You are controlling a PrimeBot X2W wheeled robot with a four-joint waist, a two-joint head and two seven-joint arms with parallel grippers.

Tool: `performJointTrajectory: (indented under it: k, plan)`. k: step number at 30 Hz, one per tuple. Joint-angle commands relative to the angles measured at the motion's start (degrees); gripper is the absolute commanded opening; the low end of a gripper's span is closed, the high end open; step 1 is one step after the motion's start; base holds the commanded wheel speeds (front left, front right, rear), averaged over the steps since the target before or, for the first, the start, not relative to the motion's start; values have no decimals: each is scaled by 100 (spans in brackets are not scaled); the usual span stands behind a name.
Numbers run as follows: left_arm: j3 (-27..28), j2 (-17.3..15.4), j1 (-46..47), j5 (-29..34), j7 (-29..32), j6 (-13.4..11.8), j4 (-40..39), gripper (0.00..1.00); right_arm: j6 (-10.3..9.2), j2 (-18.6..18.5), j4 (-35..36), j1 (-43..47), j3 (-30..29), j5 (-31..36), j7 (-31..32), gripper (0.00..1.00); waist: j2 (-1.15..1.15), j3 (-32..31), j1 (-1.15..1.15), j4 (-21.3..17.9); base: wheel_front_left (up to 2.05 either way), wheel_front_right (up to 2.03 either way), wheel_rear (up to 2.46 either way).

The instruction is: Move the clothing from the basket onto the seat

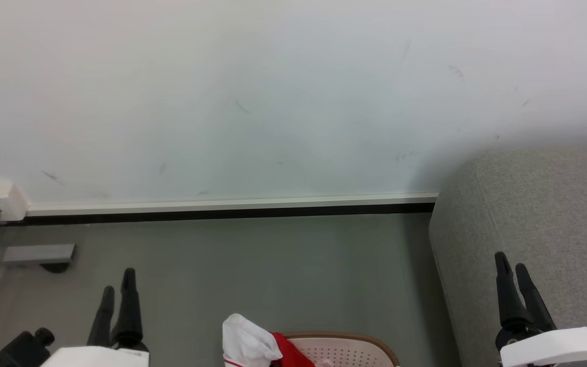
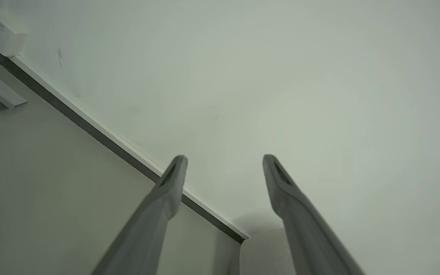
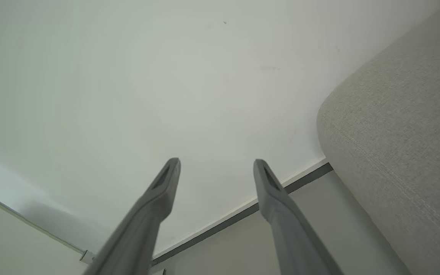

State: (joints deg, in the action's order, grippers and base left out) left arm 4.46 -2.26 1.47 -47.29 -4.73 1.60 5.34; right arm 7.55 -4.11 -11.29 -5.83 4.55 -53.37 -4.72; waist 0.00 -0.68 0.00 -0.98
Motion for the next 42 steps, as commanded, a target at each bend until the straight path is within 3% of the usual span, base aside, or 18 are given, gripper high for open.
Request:
performJointTrajectory:
  k: [1, 15, 42]
  plan:
    - [-25, -46, -7, 298, -64, -38, -98, 100, -5, -77, 61, -168, 42, 238, -63, 100, 0, -6, 0, -3, 0, 0, 0]
    - [-327, -164, -123, 1732, -303, -391, -145, 100, -6, -114, -66, -195, 265, 1549, -305, 100, 0, -63, 0, -22, 0, 0, 0]
    - [-652, -348, -279, 3173, -680, -715, -325, 100, -9, -64, -387, -317, 523, 3004, -680, 100, 0, -117, 0, -51, 0, 0, 0]
